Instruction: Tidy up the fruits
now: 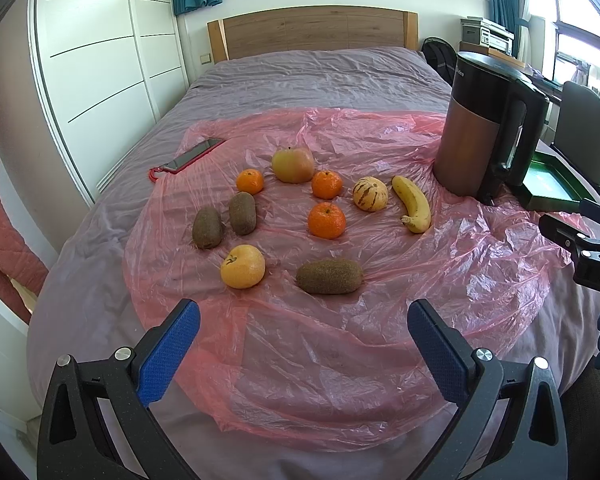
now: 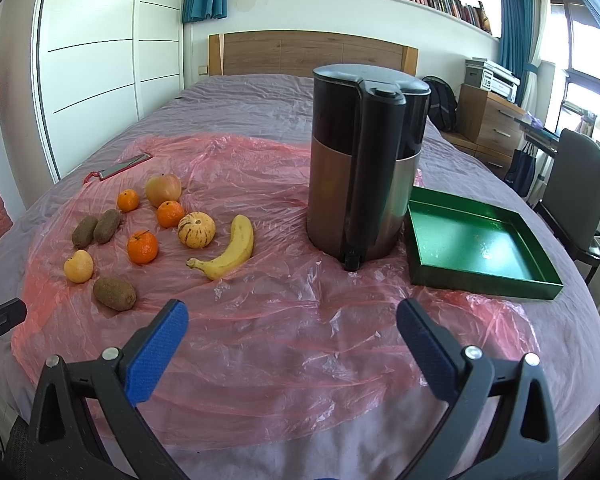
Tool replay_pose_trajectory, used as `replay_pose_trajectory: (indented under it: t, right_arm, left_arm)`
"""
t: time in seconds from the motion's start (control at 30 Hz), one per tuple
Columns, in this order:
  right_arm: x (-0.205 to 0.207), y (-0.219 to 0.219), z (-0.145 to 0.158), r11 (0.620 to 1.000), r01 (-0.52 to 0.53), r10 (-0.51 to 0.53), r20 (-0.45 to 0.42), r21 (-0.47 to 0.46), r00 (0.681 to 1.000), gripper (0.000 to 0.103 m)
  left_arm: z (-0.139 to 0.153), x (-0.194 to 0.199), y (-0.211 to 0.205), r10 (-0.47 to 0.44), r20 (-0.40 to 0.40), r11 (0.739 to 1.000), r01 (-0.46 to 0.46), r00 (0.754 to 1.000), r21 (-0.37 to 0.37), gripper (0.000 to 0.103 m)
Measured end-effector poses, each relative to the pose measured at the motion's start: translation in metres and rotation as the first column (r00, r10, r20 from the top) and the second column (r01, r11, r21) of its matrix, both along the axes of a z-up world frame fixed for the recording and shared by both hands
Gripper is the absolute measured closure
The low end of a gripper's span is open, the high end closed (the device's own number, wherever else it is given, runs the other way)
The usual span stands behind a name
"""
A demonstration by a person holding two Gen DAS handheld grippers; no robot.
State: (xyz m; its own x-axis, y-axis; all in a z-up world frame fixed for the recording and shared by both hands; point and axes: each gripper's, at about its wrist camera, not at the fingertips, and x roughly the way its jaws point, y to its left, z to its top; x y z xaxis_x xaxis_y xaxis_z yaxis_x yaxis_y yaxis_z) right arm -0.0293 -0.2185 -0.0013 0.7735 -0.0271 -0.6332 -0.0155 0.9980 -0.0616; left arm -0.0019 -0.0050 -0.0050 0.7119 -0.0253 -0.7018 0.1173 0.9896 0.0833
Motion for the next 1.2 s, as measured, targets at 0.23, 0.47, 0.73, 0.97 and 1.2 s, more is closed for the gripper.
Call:
replay_pose_trajectory:
  t: [0.23, 0.47, 0.73, 0.97, 1.2]
  right_arm:
    - [0.000, 0.000, -0.001, 1.000, 0.000, 0.000, 0.001, 0.001, 1.000, 0.000]
    - [0.001, -0.001, -0.002, 1.000, -0.006, 0.005, 0.004, 0.008, 1.000, 0.000]
    - [0.002, 0.000, -0.002, 1.000, -0.014, 0.014, -0.002, 0.027, 1.000, 0.000]
    - [0.004, 0.001, -0.006, 0.998, -0.023, 0.024, -0.017, 0.053, 1.000, 0.000]
    - [0.011, 0.006, -0.013, 0.995, -0.051, 0.055, -0.042, 0.082, 0.998, 0.000]
  left_arm:
    - [0.000, 0.000, 0.000, -0.001, 0.000, 1.000, 0.001, 1.000, -0.002, 0.001]
    - [-0.004, 0.002, 0.001, -0.025, -0.013, 1.000, 0.024, 1.000, -0.015, 0.001]
    - [-0.003, 0.004, 0.010, -0.022, -0.032, 0.999, 0.021, 0.999, -0.028, 0.001]
    - [0.003, 0.009, 0.035, 0.028, -0.036, 0.999, -0.029, 0.999, -0.038, 0.001]
    - [0.001, 0.023, 0.068, 0.125, -0.067, 0.989, -0.130, 0.990, -0.075, 0.001]
